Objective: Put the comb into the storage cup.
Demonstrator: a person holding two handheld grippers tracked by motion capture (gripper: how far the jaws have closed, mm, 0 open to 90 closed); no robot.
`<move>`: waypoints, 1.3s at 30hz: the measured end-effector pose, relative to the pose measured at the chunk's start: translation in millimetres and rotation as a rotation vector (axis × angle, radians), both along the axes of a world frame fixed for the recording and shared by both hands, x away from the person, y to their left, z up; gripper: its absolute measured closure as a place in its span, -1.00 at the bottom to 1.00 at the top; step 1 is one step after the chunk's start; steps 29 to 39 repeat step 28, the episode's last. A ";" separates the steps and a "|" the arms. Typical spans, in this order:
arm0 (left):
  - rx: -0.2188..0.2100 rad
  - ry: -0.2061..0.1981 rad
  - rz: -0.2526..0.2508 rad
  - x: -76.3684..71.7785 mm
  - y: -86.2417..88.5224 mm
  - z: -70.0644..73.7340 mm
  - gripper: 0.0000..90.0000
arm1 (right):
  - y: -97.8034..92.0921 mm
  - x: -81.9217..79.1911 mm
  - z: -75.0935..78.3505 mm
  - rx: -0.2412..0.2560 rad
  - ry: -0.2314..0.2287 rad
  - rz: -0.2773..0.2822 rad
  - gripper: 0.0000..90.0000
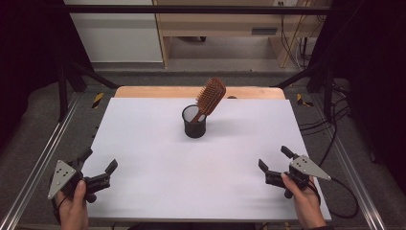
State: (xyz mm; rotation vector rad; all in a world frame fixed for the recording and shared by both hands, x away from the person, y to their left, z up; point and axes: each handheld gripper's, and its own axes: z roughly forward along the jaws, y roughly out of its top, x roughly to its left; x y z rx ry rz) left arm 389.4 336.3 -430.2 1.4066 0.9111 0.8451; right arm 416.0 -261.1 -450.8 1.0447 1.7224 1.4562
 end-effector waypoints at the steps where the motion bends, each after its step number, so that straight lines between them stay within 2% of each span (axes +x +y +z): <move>1: 0.000 -0.001 0.001 0.0 0.1 0.1 -0.97 | 1.1 0.1 -0.4 0.000 0.000 0.002 -0.92; 4: -0.003 -0.006 0.001 -0.1 0.5 0.3 -0.97 | 4.9 1.1 -2.3 0.007 0.002 0.012 -0.93; 14: -0.003 -0.002 -0.019 1.3 -3.5 -0.8 -0.97 | 23.6 8.8 -7.9 -0.016 0.014 0.064 -0.93; 19: -0.032 -0.010 -0.033 3.7 -3.6 -1.0 -0.97 | 33.4 9.1 -7.2 -0.029 0.004 0.088 -0.93; 23: -0.030 -0.017 -0.052 5.0 -6.2 -1.4 -0.97 | 35.6 8.2 -6.6 -0.030 -0.003 0.100 -0.93; 28: -0.021 -0.021 -0.071 6.1 -10.2 -1.3 -0.97 | 37.1 10.3 -9.8 -0.063 0.010 0.109 -0.92; 39: -0.021 -0.021 -0.071 6.1 -10.2 -1.3 -0.97 | 37.1 10.3 -9.8 -0.063 0.010 0.109 -0.92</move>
